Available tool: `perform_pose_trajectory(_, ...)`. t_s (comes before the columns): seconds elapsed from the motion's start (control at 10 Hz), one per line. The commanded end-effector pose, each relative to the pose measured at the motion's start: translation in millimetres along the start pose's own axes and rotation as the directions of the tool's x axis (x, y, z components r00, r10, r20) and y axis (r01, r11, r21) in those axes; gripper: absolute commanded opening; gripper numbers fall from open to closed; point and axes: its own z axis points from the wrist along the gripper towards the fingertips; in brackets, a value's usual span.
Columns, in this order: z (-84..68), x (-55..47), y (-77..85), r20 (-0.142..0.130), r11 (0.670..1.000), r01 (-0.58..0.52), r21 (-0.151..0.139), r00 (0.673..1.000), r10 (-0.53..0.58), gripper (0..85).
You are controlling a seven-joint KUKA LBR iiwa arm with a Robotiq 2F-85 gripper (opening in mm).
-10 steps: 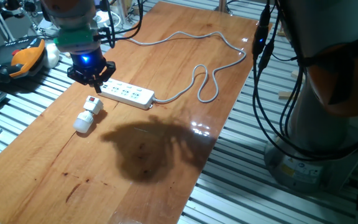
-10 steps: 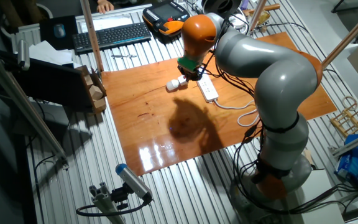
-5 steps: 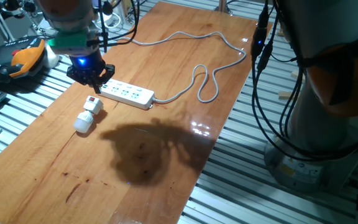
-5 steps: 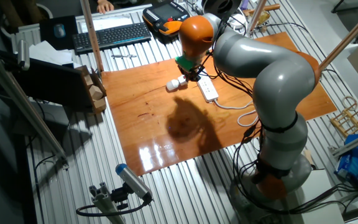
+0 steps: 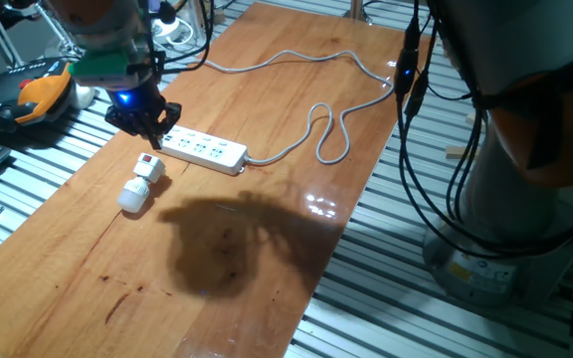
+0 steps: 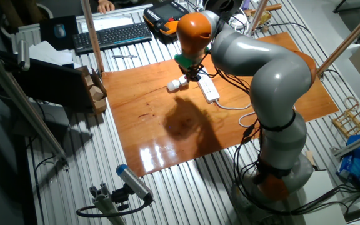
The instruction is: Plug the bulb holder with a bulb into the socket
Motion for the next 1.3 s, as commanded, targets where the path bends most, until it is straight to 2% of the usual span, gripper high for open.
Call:
perform_pose_trajectory(0.0,-0.1,-0.2,0.0,0.007,1.000,-0.002,-0.005,1.000,0.002,0.0)
perform_pose_trajectory(0.2,-0.1,-0.2,0.0,0.033,0.999,-0.036,-0.022,0.999,0.036,0.0)
perform_pose_trajectory(0.4,1.1,0.9,2.4,0.074,0.995,-0.096,-0.025,0.992,0.098,0.0)
perform_pose_trajectory(0.6,10.2,0.4,10.0,0.097,0.994,-0.108,-0.029,0.989,0.110,0.0)
perform_pose_trajectory(1.0,17.0,-10.1,28.2,0.091,0.989,-0.143,-0.027,0.985,0.145,0.0)
perform_pose_trajectory(1.2,21.7,-12.2,31.9,0.099,0.986,-0.160,-0.034,0.982,0.163,0.0)
